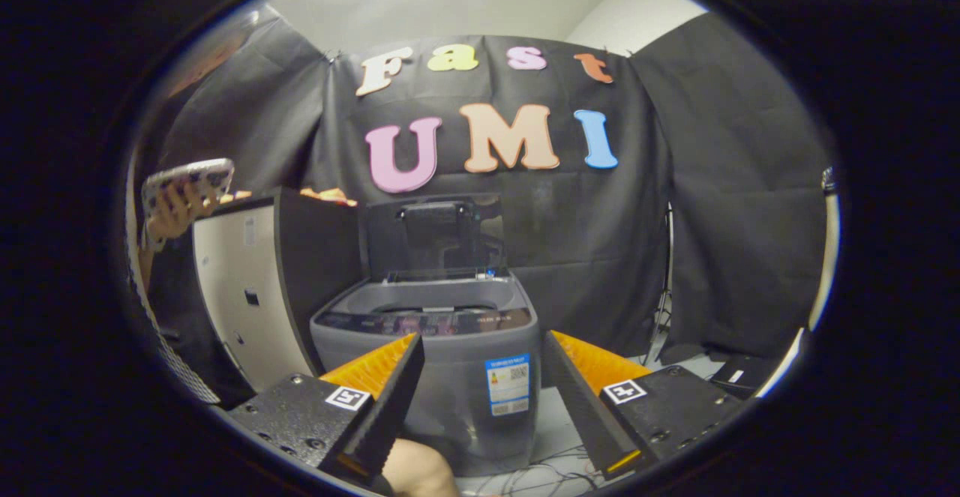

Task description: Put the clothes into the washing machine and then close the washing machine lid.

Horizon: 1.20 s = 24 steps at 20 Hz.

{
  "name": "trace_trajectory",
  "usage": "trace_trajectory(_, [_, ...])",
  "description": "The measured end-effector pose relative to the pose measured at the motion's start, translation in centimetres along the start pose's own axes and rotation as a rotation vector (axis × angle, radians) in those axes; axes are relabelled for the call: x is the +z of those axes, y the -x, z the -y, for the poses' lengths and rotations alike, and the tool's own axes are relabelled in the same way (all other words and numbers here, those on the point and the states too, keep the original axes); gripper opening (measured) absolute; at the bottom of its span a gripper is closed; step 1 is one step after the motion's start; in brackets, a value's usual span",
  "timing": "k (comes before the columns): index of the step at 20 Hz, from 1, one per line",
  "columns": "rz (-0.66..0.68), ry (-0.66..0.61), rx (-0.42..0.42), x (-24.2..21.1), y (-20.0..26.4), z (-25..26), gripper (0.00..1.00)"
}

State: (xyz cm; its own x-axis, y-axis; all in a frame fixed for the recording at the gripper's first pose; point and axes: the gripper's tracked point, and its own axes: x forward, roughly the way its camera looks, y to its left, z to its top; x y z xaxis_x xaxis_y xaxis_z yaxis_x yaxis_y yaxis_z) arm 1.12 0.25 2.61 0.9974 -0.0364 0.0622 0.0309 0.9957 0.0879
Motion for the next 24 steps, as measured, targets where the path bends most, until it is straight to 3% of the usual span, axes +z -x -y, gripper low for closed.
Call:
trace_trajectory(4, [0.033, -0.055, 0.029, 6.1, -4.0, -3.7, 0.97])
trace_trajectory(12, [-0.029, 0.029, 0.275, 17.1, -13.7, -18.0, 0.97])
trace_trajectory(18, [-0.018, 0.097, 0.484, 21.9, -18.3, -31.1, 0.97])
trace_trajectory(24, [-0.058, 0.111, 0.588, 24.9, -22.1, -41.7, 0.97])
